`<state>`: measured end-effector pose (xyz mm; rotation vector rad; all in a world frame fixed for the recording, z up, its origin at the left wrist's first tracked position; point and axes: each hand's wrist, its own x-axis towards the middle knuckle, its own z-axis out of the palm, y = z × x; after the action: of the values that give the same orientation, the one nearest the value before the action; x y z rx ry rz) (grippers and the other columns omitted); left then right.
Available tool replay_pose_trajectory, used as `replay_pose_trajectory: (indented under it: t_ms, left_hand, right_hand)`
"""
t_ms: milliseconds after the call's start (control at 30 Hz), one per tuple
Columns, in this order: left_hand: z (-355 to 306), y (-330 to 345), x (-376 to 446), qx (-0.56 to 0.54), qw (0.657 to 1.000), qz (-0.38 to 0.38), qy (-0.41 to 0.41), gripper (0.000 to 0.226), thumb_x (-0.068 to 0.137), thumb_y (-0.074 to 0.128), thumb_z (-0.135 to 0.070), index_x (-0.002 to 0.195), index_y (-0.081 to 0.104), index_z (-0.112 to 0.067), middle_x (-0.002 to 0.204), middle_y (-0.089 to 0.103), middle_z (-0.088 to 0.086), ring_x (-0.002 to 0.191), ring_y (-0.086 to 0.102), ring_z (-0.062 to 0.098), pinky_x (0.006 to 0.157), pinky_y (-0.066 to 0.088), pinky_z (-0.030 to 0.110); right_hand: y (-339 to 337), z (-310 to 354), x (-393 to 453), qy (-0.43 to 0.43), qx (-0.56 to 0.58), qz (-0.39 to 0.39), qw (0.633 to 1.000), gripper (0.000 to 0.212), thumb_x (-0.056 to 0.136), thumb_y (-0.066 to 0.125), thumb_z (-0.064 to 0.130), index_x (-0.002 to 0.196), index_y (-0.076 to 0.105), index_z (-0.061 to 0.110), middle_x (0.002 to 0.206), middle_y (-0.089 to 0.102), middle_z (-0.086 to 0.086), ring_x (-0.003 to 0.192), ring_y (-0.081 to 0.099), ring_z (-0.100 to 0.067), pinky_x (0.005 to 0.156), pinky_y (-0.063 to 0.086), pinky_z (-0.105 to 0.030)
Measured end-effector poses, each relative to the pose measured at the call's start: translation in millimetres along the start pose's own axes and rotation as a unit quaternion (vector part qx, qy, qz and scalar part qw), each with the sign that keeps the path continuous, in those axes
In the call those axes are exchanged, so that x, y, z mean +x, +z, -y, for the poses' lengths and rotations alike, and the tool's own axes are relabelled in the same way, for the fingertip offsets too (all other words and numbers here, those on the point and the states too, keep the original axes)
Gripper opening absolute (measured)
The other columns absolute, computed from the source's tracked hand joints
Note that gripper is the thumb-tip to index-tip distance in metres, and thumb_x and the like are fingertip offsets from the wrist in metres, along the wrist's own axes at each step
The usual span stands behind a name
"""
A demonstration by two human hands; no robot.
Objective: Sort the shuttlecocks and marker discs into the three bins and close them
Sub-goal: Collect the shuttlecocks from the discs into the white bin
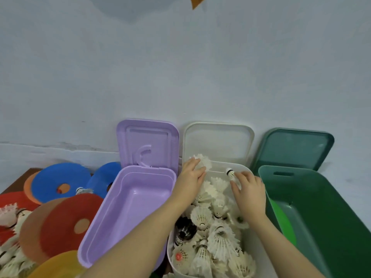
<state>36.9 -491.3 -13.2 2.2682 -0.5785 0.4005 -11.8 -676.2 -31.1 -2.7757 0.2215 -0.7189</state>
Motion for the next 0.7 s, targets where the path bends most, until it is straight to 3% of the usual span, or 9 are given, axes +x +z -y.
replay_pose_trajectory:
  t_ms: [100,167,233,333,433,567,700]
  left_hand:
    - [11,9,1,0.091,0.988,0.124,-0.033,0.037,0.096,0.047,-0.025,0.129,0.054,-0.01,0.145,0.038,0.013,0.136,0.028,0.031,0.112,0.019,0.034]
    - [17,7,-6,0.147,0.972,0.18,-0.023,0.049,0.096,0.035,-0.038,0.137,0.044,-0.012,0.147,0.036,0.012,0.136,0.029,0.03,0.111,0.019,0.034]
    - [16,3,-12,0.139,0.977,0.159,-0.012,0.063,0.089,0.022,-0.045,0.135,0.047,-0.009,0.143,0.041,0.014,0.134,0.033,0.032,0.11,0.022,0.037]
    - [16,-8,-14,0.141,0.982,0.122,-0.019,0.057,0.09,0.03,-0.041,0.137,0.045,-0.011,0.144,0.04,0.011,0.133,0.035,0.028,0.11,0.024,0.035]
    - [21,-26,-15,0.147,0.985,0.092,-0.02,0.047,0.095,0.043,-0.034,0.137,0.044,-0.014,0.143,0.043,0.007,0.131,0.038,0.025,0.108,0.025,0.034]
    - [30,-66,-21,0.158,0.986,0.043,0.008,0.049,0.087,0.036,-0.037,0.12,0.06,-0.01,0.118,0.062,0.009,0.107,0.059,0.029,0.092,0.043,0.038]
    - [54,-110,-33,0.165,0.985,0.038,-0.015,0.059,0.085,0.028,-0.043,0.124,0.058,-0.011,0.124,0.059,0.008,0.113,0.055,0.028,0.096,0.039,0.038]
  right_hand:
    - [10,-4,4,0.002,-0.067,0.088,0.994,0.031,0.09,0.055,0.037,0.114,0.063,0.019,0.12,0.061,-0.004,0.109,0.054,-0.03,0.09,0.037,-0.041]
    - [13,-4,7,-0.002,-0.072,0.113,0.991,0.04,0.096,0.039,0.044,0.127,0.054,0.024,0.132,0.054,0.001,0.121,0.047,-0.023,0.099,0.027,-0.038]
    - [12,2,10,-0.01,-0.039,0.117,0.992,0.045,0.097,0.034,0.044,0.136,0.045,0.024,0.14,0.047,0.002,0.127,0.041,-0.021,0.104,0.022,-0.036]
    - [11,16,14,-0.034,0.002,0.12,0.992,0.044,0.098,0.036,0.041,0.137,0.045,0.023,0.141,0.046,0.0,0.128,0.041,-0.021,0.105,0.025,-0.035]
    - [12,37,16,-0.065,0.042,0.105,0.991,0.043,0.095,0.039,0.039,0.127,0.056,0.017,0.126,0.059,-0.004,0.116,0.052,-0.027,0.097,0.036,-0.041]
    - [10,77,16,-0.106,0.077,0.096,0.987,0.038,0.089,0.046,0.034,0.116,0.064,0.013,0.109,0.065,-0.006,0.099,0.059,-0.033,0.087,0.046,-0.043]
    - [6,128,18,-0.154,0.117,0.113,0.975,0.046,0.088,0.036,0.041,0.111,0.065,0.015,0.103,0.065,-0.005,0.093,0.059,-0.031,0.08,0.049,-0.042]
